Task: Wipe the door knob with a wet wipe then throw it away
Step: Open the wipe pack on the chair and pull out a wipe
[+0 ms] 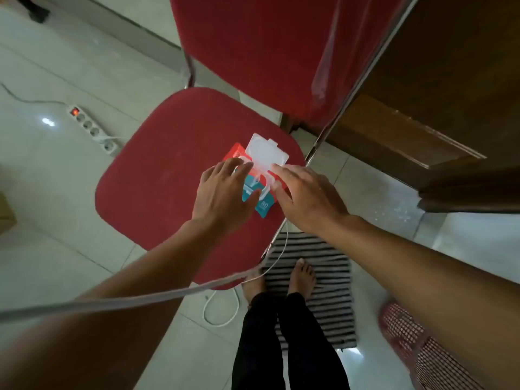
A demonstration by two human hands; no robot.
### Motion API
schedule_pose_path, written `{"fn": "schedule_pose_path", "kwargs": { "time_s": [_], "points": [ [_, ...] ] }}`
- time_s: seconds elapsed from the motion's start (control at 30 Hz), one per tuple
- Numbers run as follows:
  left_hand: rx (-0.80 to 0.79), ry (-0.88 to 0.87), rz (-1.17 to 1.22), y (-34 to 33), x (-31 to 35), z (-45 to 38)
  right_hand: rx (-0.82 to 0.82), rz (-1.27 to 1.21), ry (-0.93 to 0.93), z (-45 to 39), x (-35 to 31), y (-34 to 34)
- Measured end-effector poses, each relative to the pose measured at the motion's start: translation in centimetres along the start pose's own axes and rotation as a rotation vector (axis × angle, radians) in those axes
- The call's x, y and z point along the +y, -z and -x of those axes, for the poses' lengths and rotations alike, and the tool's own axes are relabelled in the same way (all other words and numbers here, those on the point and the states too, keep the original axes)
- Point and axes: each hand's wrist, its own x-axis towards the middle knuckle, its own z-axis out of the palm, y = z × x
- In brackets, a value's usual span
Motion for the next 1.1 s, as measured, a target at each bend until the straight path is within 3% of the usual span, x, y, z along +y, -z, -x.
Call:
{"fn": "schedule_pose_path", "kwargs": {
  "time_s": [0.43, 0.67, 0.9, 1.1],
  "points": [
    [0.283, -0.043, 0.155, -5.3, -2.7, -1.7, 0.196, 0.018, 0.042, -3.0, -0.1, -6.2],
    [0.363, 0.225, 0.413, -4.4, -3.2, -2.3, 0.303, -0.003, 0.045, -5.2, -1.4, -6.8],
    [0.361, 0.118, 0.346, -4.9, -4.4, -2.8, 0.274, 0.007, 0.025, -6.6, -1.8, -7.5],
    [0.252, -0.101, 0.084, -5.8, -6.2, -3.4, 0.275, 0.125, 0.141, -7.4, -1.5, -8.2]
  ]
}}
